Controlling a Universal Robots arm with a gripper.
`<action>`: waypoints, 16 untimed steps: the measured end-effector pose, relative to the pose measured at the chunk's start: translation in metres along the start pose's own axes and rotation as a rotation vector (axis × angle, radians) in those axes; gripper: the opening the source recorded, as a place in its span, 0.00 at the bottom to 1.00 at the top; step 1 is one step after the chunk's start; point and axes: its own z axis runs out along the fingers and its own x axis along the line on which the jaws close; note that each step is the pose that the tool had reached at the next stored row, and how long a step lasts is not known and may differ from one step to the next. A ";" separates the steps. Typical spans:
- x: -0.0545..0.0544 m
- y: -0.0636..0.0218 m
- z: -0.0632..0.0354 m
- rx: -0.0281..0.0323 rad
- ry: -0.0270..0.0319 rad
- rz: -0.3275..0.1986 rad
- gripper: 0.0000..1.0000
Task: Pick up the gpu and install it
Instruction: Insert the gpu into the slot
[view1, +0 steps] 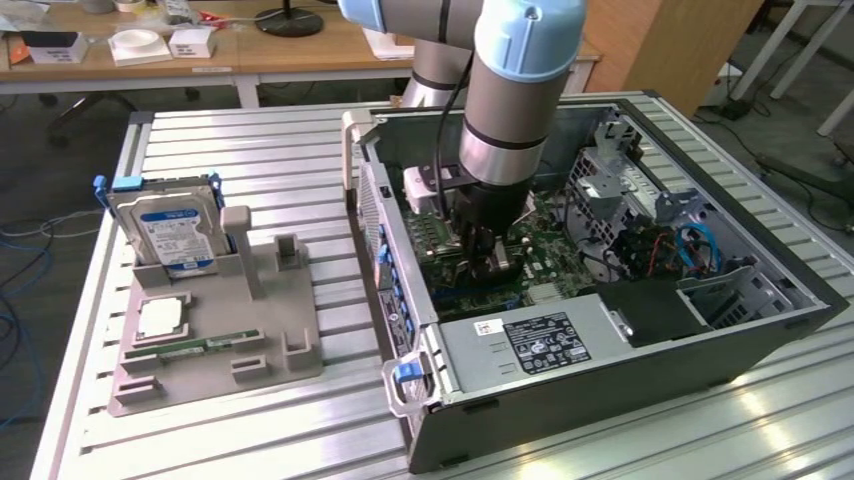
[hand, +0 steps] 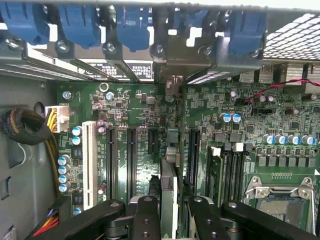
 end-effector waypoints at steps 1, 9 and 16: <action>0.000 0.0000 0.0001 0.0001 -0.0003 0.000 0.26; 0.000 0.0002 0.0003 -0.0001 -0.0009 0.000 0.26; 0.000 0.0004 0.0010 0.0010 -0.0026 0.001 0.27</action>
